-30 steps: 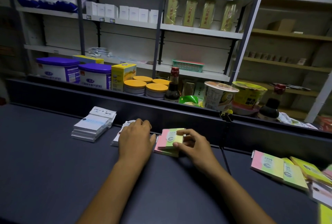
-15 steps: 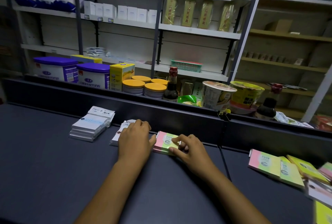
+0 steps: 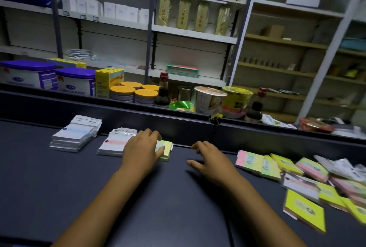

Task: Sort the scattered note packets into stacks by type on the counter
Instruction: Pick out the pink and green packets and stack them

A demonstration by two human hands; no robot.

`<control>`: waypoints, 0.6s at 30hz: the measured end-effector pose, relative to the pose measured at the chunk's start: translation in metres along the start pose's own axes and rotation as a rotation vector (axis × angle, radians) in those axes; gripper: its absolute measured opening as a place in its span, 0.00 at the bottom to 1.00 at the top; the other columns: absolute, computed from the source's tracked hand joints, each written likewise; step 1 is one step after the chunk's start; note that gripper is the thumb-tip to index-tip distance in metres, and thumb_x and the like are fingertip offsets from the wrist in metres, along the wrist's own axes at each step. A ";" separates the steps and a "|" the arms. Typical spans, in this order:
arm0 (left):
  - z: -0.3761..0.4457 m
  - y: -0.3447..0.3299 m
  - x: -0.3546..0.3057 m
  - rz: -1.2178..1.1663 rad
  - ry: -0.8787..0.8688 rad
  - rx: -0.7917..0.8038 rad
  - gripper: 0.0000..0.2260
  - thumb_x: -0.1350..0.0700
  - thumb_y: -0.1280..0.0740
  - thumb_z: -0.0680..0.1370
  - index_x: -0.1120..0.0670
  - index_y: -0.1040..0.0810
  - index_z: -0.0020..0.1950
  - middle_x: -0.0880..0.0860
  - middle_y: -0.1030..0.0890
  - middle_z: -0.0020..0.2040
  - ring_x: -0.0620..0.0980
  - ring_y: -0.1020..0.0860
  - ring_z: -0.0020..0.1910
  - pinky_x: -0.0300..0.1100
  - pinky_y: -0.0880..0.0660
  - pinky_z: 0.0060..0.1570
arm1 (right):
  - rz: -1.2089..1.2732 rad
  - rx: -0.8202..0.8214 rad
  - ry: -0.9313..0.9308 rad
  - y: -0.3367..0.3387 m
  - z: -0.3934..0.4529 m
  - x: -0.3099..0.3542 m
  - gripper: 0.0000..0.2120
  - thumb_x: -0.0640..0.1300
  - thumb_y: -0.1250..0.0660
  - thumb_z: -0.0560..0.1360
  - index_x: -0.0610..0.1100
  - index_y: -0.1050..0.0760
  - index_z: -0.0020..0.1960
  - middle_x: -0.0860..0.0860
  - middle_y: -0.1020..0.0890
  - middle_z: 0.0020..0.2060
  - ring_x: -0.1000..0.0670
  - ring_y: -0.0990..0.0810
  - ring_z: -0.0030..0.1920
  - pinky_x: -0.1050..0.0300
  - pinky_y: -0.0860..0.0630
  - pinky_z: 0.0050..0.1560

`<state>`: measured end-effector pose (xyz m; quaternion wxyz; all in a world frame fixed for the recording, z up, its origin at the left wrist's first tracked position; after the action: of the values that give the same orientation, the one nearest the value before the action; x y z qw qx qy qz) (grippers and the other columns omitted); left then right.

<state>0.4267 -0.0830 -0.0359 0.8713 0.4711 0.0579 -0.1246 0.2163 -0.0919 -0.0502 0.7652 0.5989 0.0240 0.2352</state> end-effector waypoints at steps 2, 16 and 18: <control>-0.002 0.001 -0.021 0.005 -0.039 0.032 0.14 0.42 0.38 0.78 0.47 0.25 0.58 0.47 0.23 0.55 0.50 0.26 0.56 0.44 0.30 0.49 | -0.047 -0.002 -0.028 0.017 -0.015 -0.016 0.22 0.61 0.35 0.77 0.54 0.33 0.67 0.55 0.27 0.61 0.53 0.28 0.62 0.51 0.25 0.58; -0.027 0.016 -0.239 -0.133 -0.259 0.062 0.15 0.41 0.38 0.79 0.47 0.26 0.61 0.46 0.23 0.57 0.48 0.26 0.57 0.43 0.26 0.52 | -0.114 -0.051 -0.234 0.134 -0.153 -0.164 0.22 0.61 0.35 0.76 0.51 0.30 0.65 0.53 0.26 0.62 0.50 0.27 0.64 0.52 0.27 0.59; -0.035 0.014 -0.272 -0.139 -0.275 0.072 0.15 0.41 0.39 0.79 0.46 0.26 0.61 0.46 0.23 0.56 0.48 0.26 0.56 0.43 0.27 0.50 | -0.088 -0.056 -0.264 0.150 -0.176 -0.188 0.22 0.60 0.34 0.76 0.50 0.30 0.65 0.52 0.25 0.63 0.50 0.27 0.64 0.53 0.27 0.59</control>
<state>0.1698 -0.0020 0.0158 0.8428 0.4755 -0.0339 -0.2500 -0.0564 0.0205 -0.0062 0.7876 0.6015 -0.0569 0.1212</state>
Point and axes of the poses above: each hand's wrist, its own z-axis towards the middle knuckle, its own y-axis out of the back of the hand, x = y × z, the point moved 5 cm from there along z, towards the middle knuckle
